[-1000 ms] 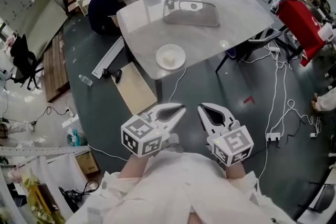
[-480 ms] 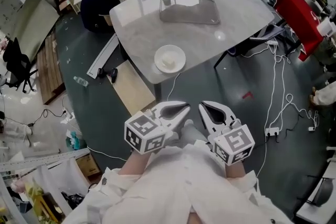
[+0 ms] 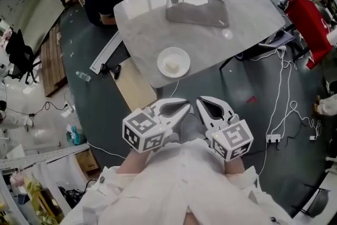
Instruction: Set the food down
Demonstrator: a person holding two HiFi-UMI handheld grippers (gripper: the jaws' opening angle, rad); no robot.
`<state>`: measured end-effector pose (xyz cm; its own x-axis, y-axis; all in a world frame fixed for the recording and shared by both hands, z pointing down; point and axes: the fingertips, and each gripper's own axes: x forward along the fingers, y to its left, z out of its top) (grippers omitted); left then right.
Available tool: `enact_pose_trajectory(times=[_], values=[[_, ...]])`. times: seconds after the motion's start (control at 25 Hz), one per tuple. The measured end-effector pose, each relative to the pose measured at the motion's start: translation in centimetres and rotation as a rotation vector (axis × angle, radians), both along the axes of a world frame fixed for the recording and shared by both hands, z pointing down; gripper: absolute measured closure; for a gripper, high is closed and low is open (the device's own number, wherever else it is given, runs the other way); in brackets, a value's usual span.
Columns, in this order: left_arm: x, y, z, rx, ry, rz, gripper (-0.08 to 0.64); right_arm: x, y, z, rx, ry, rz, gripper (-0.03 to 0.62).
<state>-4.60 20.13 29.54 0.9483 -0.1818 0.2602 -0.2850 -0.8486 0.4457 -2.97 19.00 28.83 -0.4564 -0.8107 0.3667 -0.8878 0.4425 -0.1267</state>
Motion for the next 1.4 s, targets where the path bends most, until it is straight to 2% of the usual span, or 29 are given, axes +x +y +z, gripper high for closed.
enact_pose_trajectory(times=[0.32, 0.52, 0.88, 1.08, 1.4], values=[[3.0, -5.3, 0.9, -0.017, -0.032, -0.022, 0.535, 3.8, -5.3, 0.4, -0.011, -0.013, -0.022, 0.591], [5.0, -9.3, 0.1, 0.004, -0.049, -0.061, 0.535, 6.3, -9.6, -0.8, 0.011, -0.029, -0.044, 0.591], [7.8, -14.8, -0.4, -0.014, -0.013, -0.172, 0.535, 7.8, -14.9, -0.9, 0.023, -0.024, -0.200, 0.591], [9.0, -17.0, -0.4, 0.002, -0.008, -0.211, 0.535, 8.8, -16.0, -0.4, 0.013, -0.029, -0.261, 0.591], [10.3, -17.7, 0.4, -0.013, -0.022, -0.211, 0.535, 9.2, -16.5, 1.4, -0.033, -0.035, -0.289, 0.591]])
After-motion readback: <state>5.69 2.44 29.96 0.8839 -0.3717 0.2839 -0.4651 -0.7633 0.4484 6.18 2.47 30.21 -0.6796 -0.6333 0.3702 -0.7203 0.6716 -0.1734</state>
